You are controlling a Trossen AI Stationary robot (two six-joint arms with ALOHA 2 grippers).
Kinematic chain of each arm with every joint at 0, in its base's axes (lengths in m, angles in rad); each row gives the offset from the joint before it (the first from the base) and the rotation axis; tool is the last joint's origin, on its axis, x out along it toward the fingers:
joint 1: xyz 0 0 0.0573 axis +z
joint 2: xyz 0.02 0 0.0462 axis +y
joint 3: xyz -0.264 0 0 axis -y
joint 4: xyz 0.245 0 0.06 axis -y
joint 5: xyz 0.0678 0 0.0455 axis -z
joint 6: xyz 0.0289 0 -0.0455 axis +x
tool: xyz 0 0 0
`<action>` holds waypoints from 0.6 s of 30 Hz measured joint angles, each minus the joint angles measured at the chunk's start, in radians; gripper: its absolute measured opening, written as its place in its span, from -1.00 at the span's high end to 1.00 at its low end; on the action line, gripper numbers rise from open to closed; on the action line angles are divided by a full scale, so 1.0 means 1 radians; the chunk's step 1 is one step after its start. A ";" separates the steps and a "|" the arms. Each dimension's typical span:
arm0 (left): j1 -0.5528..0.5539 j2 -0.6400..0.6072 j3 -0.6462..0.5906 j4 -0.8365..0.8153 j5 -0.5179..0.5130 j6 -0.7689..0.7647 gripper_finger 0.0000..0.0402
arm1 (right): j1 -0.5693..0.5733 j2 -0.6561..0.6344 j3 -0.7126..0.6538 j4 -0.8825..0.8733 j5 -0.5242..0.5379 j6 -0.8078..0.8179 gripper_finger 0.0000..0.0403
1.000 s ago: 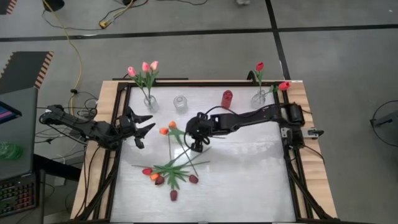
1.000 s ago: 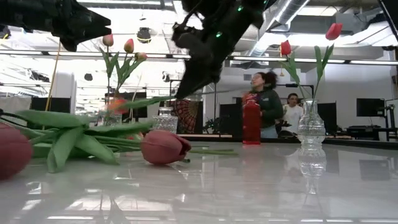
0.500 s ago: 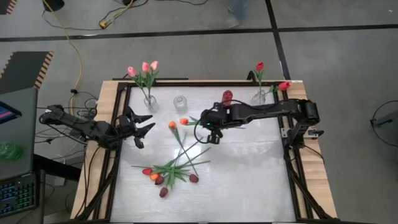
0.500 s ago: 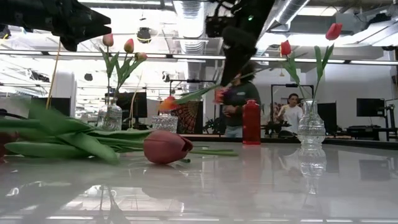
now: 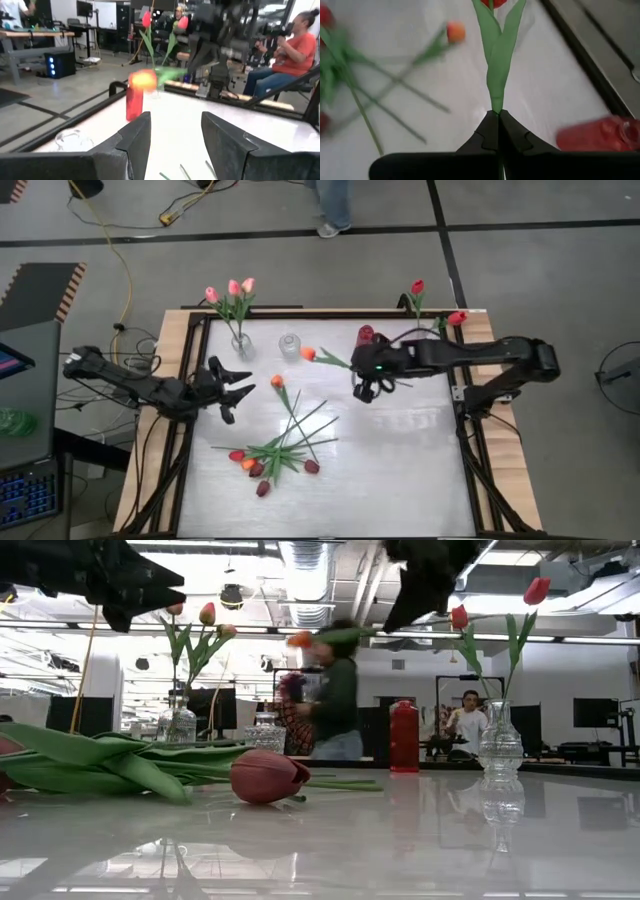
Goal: Sort flowers into vase by color
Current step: Put the orange flower into the middle transparent vase
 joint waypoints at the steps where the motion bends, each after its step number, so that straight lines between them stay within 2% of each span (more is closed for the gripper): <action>1: 0.001 0.021 0.000 0.017 0.000 -0.003 0.19 | 0.000 -0.028 -0.039 0.066 0.000 0.000 0.88; 5: 0.012 0.111 0.000 0.146 0.000 0.008 0.19 | -0.001 -0.105 -0.196 0.336 -0.001 0.000 0.87; 9: 0.037 0.219 0.000 0.310 0.004 0.031 0.19 | -0.001 -0.113 -0.312 0.599 -0.006 -0.014 0.88; 13: 0.083 0.335 0.000 0.460 0.051 0.025 0.19 | -0.001 -0.083 -0.371 0.825 -0.008 -0.062 0.87; 18: 0.153 0.494 0.000 0.660 0.121 0.009 0.19 | 0.000 -0.006 -0.377 1.002 -0.012 -0.153 0.87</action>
